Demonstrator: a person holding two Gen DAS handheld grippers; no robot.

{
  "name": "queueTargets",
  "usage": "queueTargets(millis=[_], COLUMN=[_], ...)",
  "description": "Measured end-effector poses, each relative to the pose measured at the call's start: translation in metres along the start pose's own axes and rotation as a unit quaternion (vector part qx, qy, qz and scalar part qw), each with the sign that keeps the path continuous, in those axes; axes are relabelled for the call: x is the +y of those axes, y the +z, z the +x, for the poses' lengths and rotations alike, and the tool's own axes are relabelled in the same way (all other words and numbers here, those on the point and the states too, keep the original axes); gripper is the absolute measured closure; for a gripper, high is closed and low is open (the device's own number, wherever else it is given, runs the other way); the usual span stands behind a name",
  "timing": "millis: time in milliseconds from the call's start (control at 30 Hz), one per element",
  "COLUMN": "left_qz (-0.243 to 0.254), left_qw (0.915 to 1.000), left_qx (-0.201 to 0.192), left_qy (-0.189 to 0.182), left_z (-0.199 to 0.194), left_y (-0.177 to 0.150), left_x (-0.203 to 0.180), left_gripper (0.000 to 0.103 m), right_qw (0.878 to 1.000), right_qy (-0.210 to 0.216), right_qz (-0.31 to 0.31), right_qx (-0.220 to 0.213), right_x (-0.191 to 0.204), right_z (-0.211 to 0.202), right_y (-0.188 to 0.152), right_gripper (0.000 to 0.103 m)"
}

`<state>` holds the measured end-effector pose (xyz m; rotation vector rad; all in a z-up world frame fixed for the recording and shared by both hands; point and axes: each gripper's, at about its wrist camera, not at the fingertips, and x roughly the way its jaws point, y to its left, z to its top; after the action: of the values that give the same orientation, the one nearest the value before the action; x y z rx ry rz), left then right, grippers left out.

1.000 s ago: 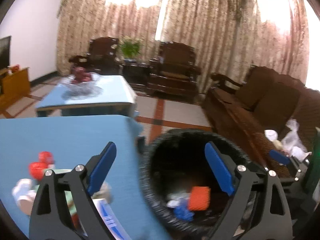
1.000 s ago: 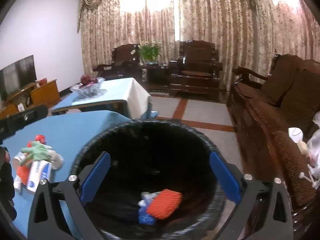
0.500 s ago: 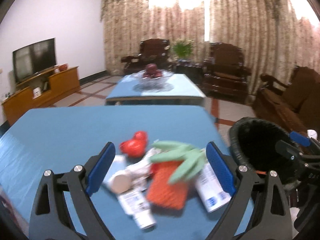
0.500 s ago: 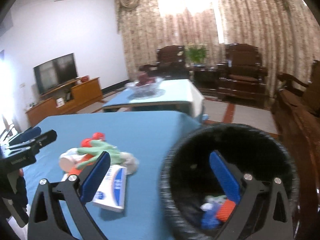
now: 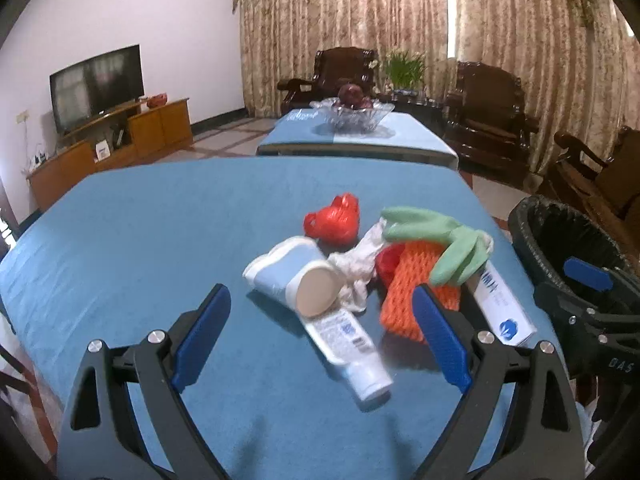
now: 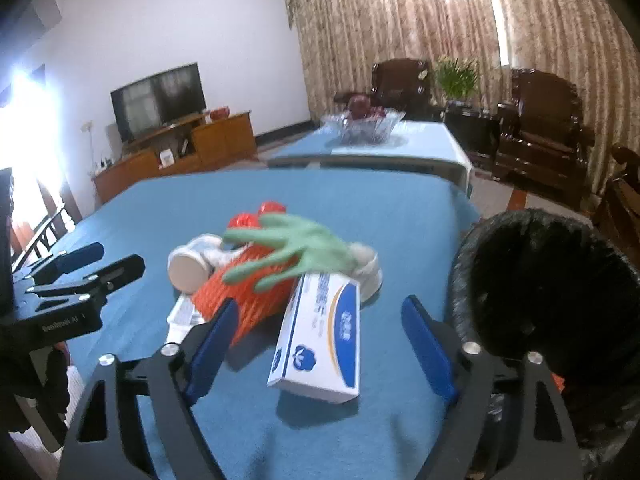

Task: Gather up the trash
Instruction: 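Return both grippers to the table and grasp the white-blue alcohol pad box with the right gripper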

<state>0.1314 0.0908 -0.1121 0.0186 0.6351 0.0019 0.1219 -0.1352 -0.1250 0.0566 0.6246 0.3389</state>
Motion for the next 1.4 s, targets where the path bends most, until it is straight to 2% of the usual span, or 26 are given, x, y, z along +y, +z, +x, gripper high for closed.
queueTargets(millis=[467,667,733,767,1167,1200,1300,1367,1400], left_qz=[-0.001,0.002,0.002,0.002,-0.003,-0.002,-0.007,-0.019,-0.025], left_qw=[0.9996,0.9994,0.9993,0.9992,0.9973,0.9970,0.9947,0.9925,0.9919], left_qx=[0.028,0.034,0.037,0.039,0.073,0.076,0.101,0.118,0.119], left_qy=[0.003,0.000,-0.002,-0.003,-0.010,-0.010,-0.017,-0.027,-0.036], left_z=[0.021,0.024,0.026,0.027,0.050,0.052,0.064,0.071,0.073], left_y=[-0.022,-0.027,-0.027,-0.029,-0.044,-0.046,-0.050,-0.055,-0.056], left_x=[0.000,-0.006,-0.007,-0.008,-0.016,-0.017,-0.020,-0.019,-0.018], left_gripper=[0.014,0.014,0.014,0.014,0.014,0.015,0.029,0.044,0.046], right_qw=[0.999,0.997,0.996,0.996,0.996,0.996,0.996,0.996,0.996], right_qy=[-0.008,0.003,0.014,0.028,0.012,0.012,0.011,0.013,0.013], right_qz=[0.001,-0.003,-0.001,0.002,-0.021,-0.020,-0.017,-0.016,-0.017], right_qx=[0.053,0.076,0.083,0.088,0.084,0.084,0.087,0.086,0.085], right_x=[-0.012,-0.012,-0.013,-0.013,-0.011,-0.012,-0.015,-0.014,-0.015], right_z=[0.035,0.046,0.049,0.051,0.031,0.031,0.030,0.030,0.029], right_y=[-0.018,-0.020,-0.019,-0.019,-0.017,-0.019,-0.020,-0.020,-0.019], right_gripper=[0.026,0.026,0.032,0.042,0.044,0.044,0.044,0.044,0.044])
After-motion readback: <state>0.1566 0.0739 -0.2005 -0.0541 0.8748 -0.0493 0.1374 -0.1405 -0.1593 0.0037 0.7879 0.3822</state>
